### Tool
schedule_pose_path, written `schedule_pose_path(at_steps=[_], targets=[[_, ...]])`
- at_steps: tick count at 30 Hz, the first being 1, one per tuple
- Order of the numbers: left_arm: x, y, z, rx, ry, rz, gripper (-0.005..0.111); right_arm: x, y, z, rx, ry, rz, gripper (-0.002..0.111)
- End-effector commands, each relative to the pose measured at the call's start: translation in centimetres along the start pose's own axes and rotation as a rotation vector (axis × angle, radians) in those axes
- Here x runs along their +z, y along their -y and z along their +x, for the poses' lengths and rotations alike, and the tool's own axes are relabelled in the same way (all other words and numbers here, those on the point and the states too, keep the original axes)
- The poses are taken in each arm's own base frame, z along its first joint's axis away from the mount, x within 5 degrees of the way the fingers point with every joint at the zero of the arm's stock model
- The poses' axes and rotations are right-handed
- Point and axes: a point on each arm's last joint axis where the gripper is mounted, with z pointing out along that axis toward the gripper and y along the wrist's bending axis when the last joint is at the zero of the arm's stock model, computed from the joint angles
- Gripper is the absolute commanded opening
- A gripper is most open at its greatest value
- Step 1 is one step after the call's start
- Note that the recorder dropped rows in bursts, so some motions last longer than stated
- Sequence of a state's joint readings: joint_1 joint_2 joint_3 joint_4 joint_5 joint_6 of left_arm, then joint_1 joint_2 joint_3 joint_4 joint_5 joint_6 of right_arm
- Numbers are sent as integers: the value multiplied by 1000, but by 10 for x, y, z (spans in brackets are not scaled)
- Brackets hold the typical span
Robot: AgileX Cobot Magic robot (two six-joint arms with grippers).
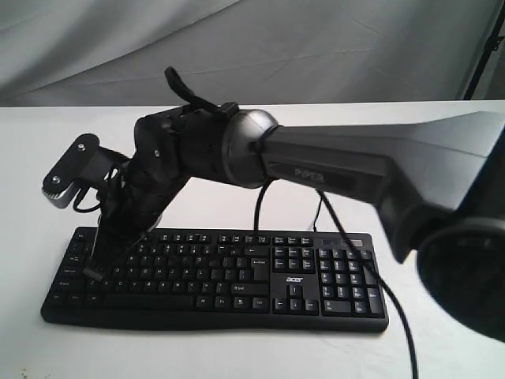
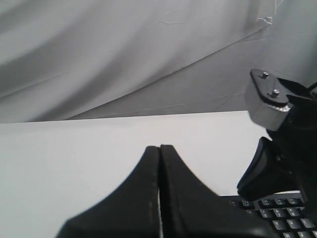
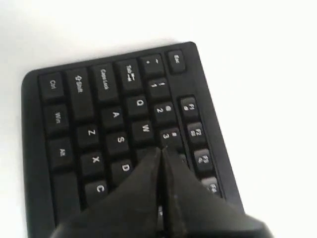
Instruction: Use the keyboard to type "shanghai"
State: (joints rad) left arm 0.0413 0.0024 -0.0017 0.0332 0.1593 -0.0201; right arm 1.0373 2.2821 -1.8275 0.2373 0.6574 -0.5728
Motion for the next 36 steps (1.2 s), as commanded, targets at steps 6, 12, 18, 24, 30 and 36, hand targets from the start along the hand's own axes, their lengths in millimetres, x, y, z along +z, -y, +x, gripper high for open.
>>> schedule_pose_path(at_steps=[6,12,18,24,30,36], targets=[[0,0,0,-9,6,8,0,30,-3,-16,-8,-17,-100,0],[0,0,0,-9,6,8,0,34,-12,-21,-36,9,-95,0],[0,0,0,-9,6,8,0,40,-17,-21,-47,6,-101,0],[0,0,0,-9,6,8,0,44,-18,-19,-47,3,-101,0],[0,0,0,-9,6,8,0,45,-18,-20,-50,14,-94,0],[0,0,0,-9,6,8,0,46,-18,-20,-48,20,-92,0]])
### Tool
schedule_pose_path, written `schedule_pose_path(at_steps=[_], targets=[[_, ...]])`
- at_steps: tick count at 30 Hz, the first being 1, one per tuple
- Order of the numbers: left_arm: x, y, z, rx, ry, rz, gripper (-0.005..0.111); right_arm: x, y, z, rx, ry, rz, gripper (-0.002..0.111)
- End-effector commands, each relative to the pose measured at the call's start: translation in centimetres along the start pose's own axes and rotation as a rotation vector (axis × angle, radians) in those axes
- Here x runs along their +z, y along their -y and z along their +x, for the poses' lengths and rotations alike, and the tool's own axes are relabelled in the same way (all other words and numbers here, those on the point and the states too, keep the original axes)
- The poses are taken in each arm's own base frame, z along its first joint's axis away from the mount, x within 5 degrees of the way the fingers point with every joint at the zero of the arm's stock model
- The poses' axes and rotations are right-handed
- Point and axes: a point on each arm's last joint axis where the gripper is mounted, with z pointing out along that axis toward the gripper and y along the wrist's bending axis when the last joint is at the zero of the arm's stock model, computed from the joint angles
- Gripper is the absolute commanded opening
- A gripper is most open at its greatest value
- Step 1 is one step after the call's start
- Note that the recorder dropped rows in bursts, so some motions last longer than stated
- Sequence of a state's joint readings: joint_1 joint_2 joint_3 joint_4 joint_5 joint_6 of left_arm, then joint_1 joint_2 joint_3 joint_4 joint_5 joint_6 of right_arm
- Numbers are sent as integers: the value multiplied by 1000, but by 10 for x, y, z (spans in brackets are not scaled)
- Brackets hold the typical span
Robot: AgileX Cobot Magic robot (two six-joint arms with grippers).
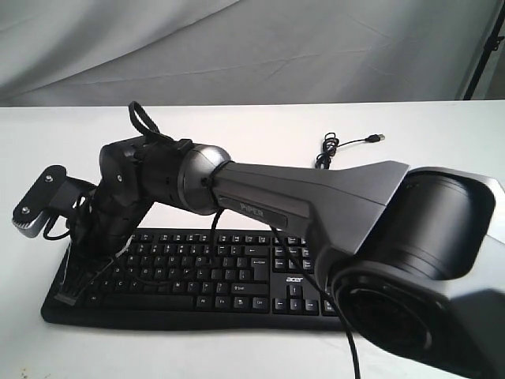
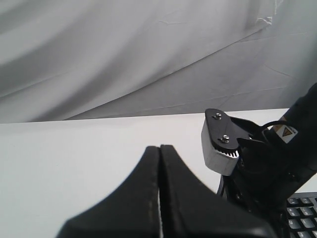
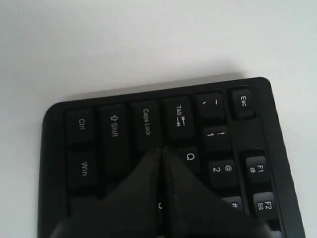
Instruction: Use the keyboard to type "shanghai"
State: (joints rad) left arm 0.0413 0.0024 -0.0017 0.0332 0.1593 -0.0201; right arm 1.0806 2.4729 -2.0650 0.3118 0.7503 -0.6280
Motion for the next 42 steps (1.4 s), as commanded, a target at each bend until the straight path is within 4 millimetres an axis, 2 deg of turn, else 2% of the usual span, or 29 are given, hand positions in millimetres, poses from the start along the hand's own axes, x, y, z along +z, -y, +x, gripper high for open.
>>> schedule_pose_path(at_steps=[1,35,42], targets=[[0,0,0,-9,6,8,0,-2,0,-5,-8,25,7,0],[0,0,0,-9,6,8,0,4,-1,-1,-7,14,-5,0],[0,0,0,-9,6,8,0,12,-3,4,7,-1,-23,0]])
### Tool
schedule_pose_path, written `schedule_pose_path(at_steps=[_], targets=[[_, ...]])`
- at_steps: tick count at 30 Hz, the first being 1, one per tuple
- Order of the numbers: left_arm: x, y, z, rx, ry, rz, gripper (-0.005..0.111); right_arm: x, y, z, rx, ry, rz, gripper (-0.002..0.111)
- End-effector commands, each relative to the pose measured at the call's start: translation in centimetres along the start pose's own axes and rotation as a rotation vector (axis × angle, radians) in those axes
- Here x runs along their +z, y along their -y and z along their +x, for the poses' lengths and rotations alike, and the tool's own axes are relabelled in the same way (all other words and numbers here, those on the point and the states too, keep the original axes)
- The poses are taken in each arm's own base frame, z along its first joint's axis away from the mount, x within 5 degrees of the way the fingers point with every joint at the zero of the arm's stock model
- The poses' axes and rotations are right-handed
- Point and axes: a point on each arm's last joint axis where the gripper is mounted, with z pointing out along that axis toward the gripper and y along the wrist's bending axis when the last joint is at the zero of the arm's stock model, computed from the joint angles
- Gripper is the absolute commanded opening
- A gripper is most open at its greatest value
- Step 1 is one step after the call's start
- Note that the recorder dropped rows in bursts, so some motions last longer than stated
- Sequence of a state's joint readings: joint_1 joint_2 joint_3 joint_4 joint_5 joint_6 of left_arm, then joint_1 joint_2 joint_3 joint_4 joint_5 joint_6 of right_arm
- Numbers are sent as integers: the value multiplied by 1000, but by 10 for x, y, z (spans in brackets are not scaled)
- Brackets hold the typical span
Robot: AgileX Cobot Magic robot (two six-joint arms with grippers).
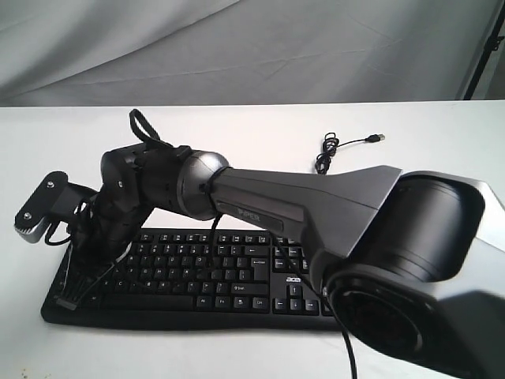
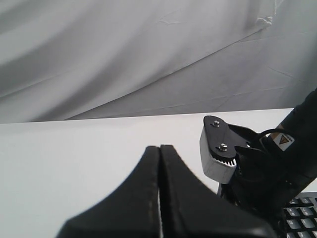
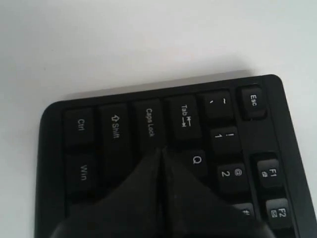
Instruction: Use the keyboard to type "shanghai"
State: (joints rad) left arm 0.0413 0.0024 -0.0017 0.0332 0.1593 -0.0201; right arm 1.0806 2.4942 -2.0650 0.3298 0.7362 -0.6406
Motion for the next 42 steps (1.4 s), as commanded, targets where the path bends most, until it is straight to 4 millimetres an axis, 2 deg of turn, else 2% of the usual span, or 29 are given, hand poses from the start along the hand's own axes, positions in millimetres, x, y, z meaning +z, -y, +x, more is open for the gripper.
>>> schedule_pose_path(at_steps=[1,15,17,23,26,32,37,42], targets=[[0,0,0,-9,6,8,0,2,-2,0,1,-2,-15,0],[0,0,0,-9,6,8,0,2,-2,0,0,-6,-18,0],[0,0,0,-9,6,8,0,-6,-2,-4,-15,1,-4,0],[0,0,0,-9,6,8,0,-58,2,-19,-75,-47,86,0],[0,0,0,-9,6,8,0,-78,1,-17,-69,-72,96,0],[0,0,0,-9,6,8,0,-96,-8,22,-17,-63,117,0],[0,0,0,-9,6,8,0,-91,-16,54,80,-50,97,0],[0,0,0,-9,6,8,0,-85,-17,59,118,-55,77,0]])
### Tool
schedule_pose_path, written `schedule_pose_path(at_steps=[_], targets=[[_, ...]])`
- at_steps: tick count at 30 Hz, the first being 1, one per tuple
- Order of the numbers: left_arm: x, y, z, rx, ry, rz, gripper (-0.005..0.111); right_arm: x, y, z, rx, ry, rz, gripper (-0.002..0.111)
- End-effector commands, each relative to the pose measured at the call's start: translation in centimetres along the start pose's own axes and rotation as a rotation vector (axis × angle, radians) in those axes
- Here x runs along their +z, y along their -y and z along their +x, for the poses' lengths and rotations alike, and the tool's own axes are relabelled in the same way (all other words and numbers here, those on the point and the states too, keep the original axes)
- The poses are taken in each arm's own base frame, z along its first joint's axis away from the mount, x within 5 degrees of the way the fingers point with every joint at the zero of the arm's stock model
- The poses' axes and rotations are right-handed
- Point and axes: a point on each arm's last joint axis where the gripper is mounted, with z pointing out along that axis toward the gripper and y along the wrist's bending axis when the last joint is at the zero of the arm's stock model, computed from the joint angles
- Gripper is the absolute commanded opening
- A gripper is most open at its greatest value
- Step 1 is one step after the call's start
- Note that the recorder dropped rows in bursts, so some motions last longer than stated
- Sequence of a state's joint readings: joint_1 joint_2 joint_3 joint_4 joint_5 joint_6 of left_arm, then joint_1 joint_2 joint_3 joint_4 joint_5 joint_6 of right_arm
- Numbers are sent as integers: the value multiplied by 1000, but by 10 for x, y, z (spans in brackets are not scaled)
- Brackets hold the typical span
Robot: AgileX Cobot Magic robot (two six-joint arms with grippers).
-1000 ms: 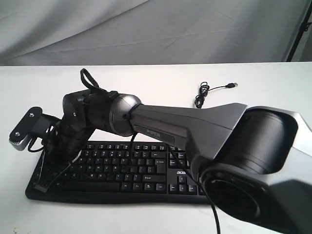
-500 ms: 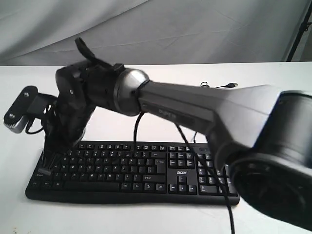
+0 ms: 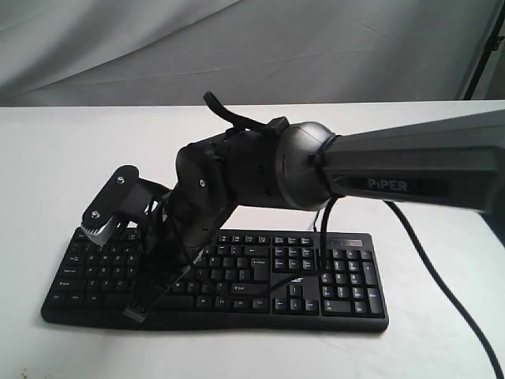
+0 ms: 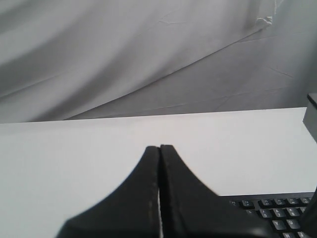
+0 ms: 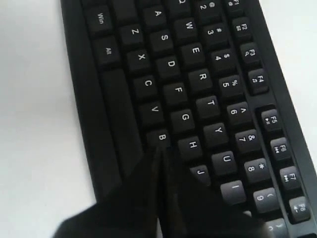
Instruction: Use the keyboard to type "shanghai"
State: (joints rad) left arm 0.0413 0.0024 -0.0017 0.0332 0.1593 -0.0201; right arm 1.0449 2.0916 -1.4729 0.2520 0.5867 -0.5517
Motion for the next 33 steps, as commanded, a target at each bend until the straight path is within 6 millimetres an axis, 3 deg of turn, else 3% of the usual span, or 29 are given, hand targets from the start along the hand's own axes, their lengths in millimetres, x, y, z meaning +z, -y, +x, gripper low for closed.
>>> schedule_pose_path(at_steps=[1,8,33], targets=[[0,0,0,-9,6,8,0,0,2,0,29,17,-3,0],[0,0,0,-9,6,8,0,18,2,8,36,-21,-15,0],[0,0,0,-9,6,8,0,27,8,12,24,-22,1,0]])
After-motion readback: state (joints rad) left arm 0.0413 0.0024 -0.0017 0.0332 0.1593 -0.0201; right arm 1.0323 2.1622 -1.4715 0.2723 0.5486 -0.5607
